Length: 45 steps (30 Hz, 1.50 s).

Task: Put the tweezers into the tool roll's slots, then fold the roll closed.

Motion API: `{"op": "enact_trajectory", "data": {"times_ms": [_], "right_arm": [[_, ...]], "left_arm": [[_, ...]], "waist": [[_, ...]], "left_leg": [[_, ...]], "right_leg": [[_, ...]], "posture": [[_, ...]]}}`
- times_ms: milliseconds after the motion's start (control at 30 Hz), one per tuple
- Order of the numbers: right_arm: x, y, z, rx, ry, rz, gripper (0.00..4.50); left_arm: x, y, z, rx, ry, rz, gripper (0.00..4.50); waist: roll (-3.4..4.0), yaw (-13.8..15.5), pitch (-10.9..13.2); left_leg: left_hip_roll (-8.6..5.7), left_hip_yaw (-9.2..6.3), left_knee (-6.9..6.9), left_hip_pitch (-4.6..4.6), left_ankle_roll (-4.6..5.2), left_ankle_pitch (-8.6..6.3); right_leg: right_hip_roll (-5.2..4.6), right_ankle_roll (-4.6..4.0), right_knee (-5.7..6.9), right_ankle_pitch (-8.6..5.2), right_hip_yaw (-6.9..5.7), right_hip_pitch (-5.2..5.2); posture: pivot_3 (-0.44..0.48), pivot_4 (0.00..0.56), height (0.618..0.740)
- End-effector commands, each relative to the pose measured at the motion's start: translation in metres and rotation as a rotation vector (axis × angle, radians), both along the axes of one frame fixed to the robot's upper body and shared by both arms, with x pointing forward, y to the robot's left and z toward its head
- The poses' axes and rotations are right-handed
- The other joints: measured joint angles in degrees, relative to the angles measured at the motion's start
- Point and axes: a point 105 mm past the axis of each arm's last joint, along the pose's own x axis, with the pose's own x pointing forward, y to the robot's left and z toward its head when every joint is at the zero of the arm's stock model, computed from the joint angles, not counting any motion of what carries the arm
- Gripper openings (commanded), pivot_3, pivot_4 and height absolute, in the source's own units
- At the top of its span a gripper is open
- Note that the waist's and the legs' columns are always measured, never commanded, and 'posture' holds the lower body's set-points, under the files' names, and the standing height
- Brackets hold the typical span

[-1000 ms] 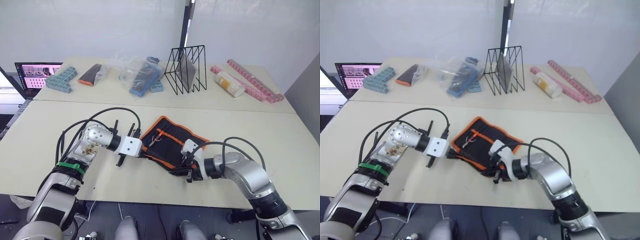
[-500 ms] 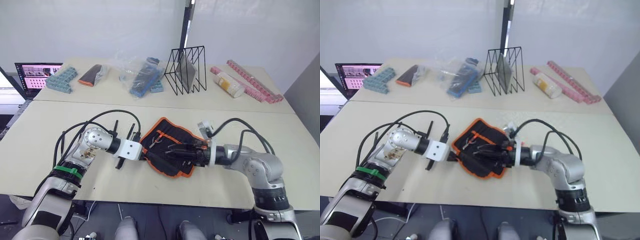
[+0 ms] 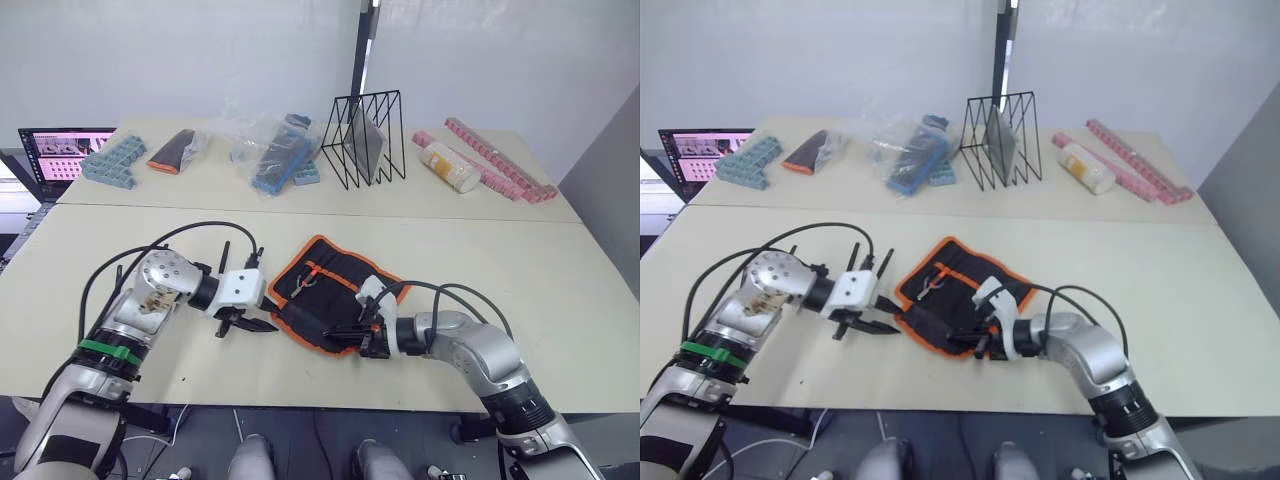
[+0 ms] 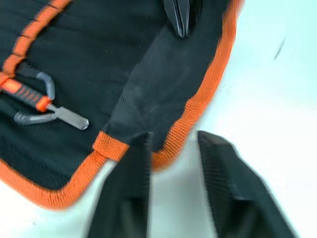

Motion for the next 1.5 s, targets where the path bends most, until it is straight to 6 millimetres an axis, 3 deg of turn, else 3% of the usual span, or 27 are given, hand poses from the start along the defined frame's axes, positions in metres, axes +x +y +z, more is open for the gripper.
{"op": "enact_trajectory", "data": {"times_ms": [33,100,167,233,367,500,667,700,833,1000,1067,1200,1300,1433,1500], "right_arm": [[-0.004,-0.003,-0.018,-0.057,0.038,0.009,0.00],[-0.007,-0.002,-0.018,-0.059,0.035,0.033,0.00],[-0.011,0.000,-0.016,-0.054,0.034,0.069,0.00],[-0.015,0.000,-0.013,-0.052,0.028,0.102,0.00],[-0.013,-0.002,-0.003,-0.046,-0.006,0.112,0.00],[-0.011,-0.006,-0.002,-0.059,-0.024,0.106,0.00],[-0.009,-0.007,0.001,-0.057,-0.033,0.098,0.00],[-0.008,-0.007,0.001,-0.053,-0.027,0.088,0.00],[-0.007,-0.010,-0.001,-0.067,-0.018,0.078,0.00],[-0.016,-0.018,-0.010,-0.110,0.007,0.103,0.00],[-0.013,-0.020,-0.009,-0.109,-0.005,0.099,0.00],[-0.002,-0.013,0.034,0.019,-0.055,0.147,0.00],[-0.003,-0.003,0.048,0.028,-0.120,0.239,0.00],[0.014,0.007,0.028,-0.097,-0.251,0.230,0.00],[0.016,0.013,0.017,-0.050,-0.293,0.232,0.00]], "left_arm": [[-0.004,-0.005,0.051,-0.246,0.060,0.059,3.20],[-0.005,-0.012,0.064,-0.346,0.100,0.097,3.89],[-0.005,-0.023,0.065,-0.399,0.128,0.135,4.49],[-0.008,-0.036,0.054,-0.427,0.193,0.183,4.49],[-0.016,-0.055,0.015,-0.382,0.271,0.272,3.15],[-0.019,-0.065,-0.007,-0.359,0.285,0.341,1.83],[-0.016,-0.061,-0.038,-0.260,0.253,0.445,0.15],[-0.016,-0.058,-0.045,-0.242,0.247,0.462,0.03],[-0.020,-0.050,-0.059,-0.245,0.225,0.515,0.03],[-0.004,-0.026,-0.066,-0.296,0.149,0.664,0.03],[-0.005,-0.026,-0.066,-0.321,0.152,0.661,0.03],[-0.019,-0.042,-0.065,-0.384,0.215,0.624,0.03],[-0.024,-0.046,-0.068,-0.385,0.227,0.626,0.03],[-0.022,-0.045,-0.069,-0.382,0.216,0.648,0.03],[-0.018,-0.044,-0.069,-0.368,0.181,0.671,0.03]], "waist": [[0.00,-0.01,0.00],[0.00,-0.02,-0.01],[0.01,0.02,-0.01],[0.01,0.08,-0.01],[0.02,-0.03,-0.01],[0.01,0.11,-0.01],[0.01,0.16,-0.01],[0.01,0.17,-0.01],[0.03,0.20,-0.02],[0.07,0.44,-0.05],[0.10,0.38,-0.07],[0.10,0.17,-0.07],[0.14,0.09,-0.09],[0.15,0.18,-0.11],[0.15,0.43,-0.11]], "left_leg": [[0.00,-0.03,0.00,0.01,0.00,0.00],[-0.01,-0.10,0.01,0.01,0.00,0.00],[-0.02,-0.20,0.03,0.05,0.00,0.00],[-0.04,-0.39,0.07,0.14,0.00,0.00],[-0.05,-0.47,0.05,0.43,0.15,-0.09],[-0.06,-0.50,0.05,0.38,0.15,-0.09],[-0.09,-0.53,0.05,0.38,0.14,-0.10],[-0.09,-0.54,0.05,0.38,0.14,-0.09],[-0.09,-0.55,0.04,0.38,0.14,-0.10],[-0.09,-0.56,0.02,0.39,0.14,-0.10],[-0.09,-0.57,-0.01,0.39,0.14,-0.10],[-0.09,-0.57,-0.03,0.39,0.14,-0.10],[-0.09,-0.58,-0.05,0.38,0.14,-0.10],[-0.10,-0.62,-0.13,0.40,0.16,-0.11],[-0.13,-0.63,-0.13,0.37,0.17,-0.12]], "right_leg": [[0.00,0.00,0.00,0.00,-0.01,0.03],[0.00,0.01,0.00,0.00,-0.06,0.08],[0.00,0.01,-0.01,0.00,-0.14,0.19],[0.00,0.01,-0.08,0.00,-0.29,0.47],[0.00,-0.02,-0.25,-0.02,-0.34,0.81],[0.01,-0.03,-0.28,-0.03,-0.37,0.81],[0.00,-0.03,-0.40,-0.03,-0.36,0.86],[0.01,-0.03,-0.41,-0.03,-0.36,0.85],[0.01,-0.04,-0.44,-0.03,-0.38,0.88],[0.00,-0.04,-0.53,-0.03,-0.40,0.92],[0.00,-0.04,-0.60,-0.03,-0.40,0.93],[0.00,-0.03,-0.63,-0.03,-0.39,0.94],[0.00,-0.03,-0.62,-0.03,-0.38,0.91],[0.00,-0.03,-0.62,-0.03,-0.43,0.93],[0.00,-0.03,-0.65,-0.03,-0.42,0.93]], "posture": [[0.000,0.150,0.713],[0.000,0.150,0.713],[0.000,0.150,0.713],[0.000,0.150,0.713],[0.000,0.150,0.713],[0.000,0.150,0.713],[0.000,0.150,0.713],[0.000,0.150,0.713],[0.000,0.150,0.713],[0.000,0.150,0.713],[0.000,0.150,0.713],[0.000,0.150,0.713],[0.000,0.150,0.713],[0.000,0.150,0.713],[0.000,0.150,0.713]]}}
